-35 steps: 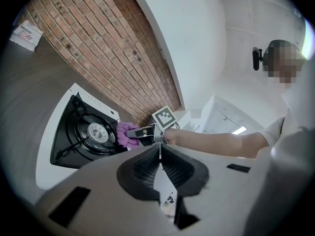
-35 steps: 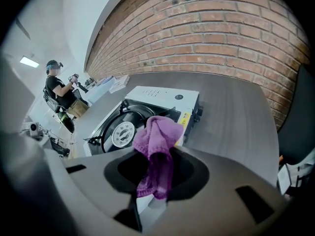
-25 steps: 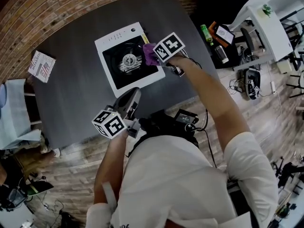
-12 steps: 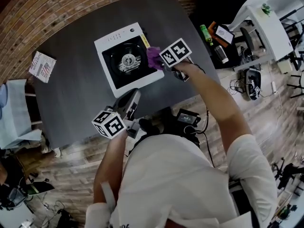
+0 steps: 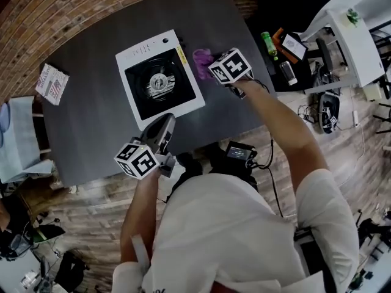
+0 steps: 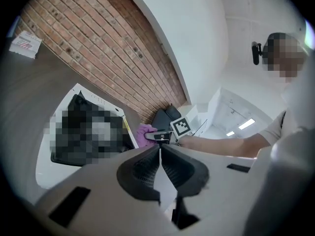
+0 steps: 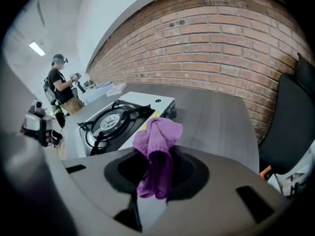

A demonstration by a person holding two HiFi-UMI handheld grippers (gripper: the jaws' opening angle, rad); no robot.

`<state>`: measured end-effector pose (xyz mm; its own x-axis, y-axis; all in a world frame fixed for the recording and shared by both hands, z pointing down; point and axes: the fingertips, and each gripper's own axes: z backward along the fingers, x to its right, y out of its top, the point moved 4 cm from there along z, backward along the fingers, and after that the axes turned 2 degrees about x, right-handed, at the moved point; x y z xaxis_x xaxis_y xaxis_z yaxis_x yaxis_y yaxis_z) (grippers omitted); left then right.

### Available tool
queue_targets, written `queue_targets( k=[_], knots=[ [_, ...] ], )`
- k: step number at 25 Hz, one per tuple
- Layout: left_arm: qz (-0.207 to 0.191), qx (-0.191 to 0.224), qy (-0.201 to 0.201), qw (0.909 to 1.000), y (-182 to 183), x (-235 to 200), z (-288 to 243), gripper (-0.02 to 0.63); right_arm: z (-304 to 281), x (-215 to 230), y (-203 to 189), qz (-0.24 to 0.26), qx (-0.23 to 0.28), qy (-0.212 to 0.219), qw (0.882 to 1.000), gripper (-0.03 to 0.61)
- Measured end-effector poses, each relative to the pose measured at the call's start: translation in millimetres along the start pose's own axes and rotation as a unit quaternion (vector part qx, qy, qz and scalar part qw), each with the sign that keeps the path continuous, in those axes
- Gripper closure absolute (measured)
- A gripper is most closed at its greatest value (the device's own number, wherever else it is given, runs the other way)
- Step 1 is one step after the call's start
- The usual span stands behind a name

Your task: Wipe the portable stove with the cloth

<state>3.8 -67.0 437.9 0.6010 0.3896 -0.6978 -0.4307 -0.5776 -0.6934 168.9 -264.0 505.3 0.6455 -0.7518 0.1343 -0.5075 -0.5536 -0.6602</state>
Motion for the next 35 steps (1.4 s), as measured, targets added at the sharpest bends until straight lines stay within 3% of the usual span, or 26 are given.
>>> queue_targets(
  k=[6, 14, 27, 35],
  knots=[
    [-0.021, -0.016, 0.031, 0.9992, -6.6, 4.1, -19.9, 0.595, -28.5, 26.9, 18.0, 0.059, -0.013, -0.036, 0.998, 0.465],
    [-0.004, -0.01, 0.076, 0.9971, -22.6, 0.6, -25.4, 0.595, -68.8, 42.5, 61.3, 0.113, 0.012, -0.052, 0.992, 0.465],
    [0.009, 0.002, 0.092, 0.9957, -33.8, 11.4, -44.6, 0.595, -65.5, 10.2, 28.3, 0.186, 0.029, -0.006, 0.982, 0.465],
    [0.01, 0.006, 0.099, 0.9951, -38.0, 17.5, -46.5, 0.595, -55.7, -3.9, 2.9, 0.196, 0.031, 0.017, 0.98, 0.465]
  ],
)
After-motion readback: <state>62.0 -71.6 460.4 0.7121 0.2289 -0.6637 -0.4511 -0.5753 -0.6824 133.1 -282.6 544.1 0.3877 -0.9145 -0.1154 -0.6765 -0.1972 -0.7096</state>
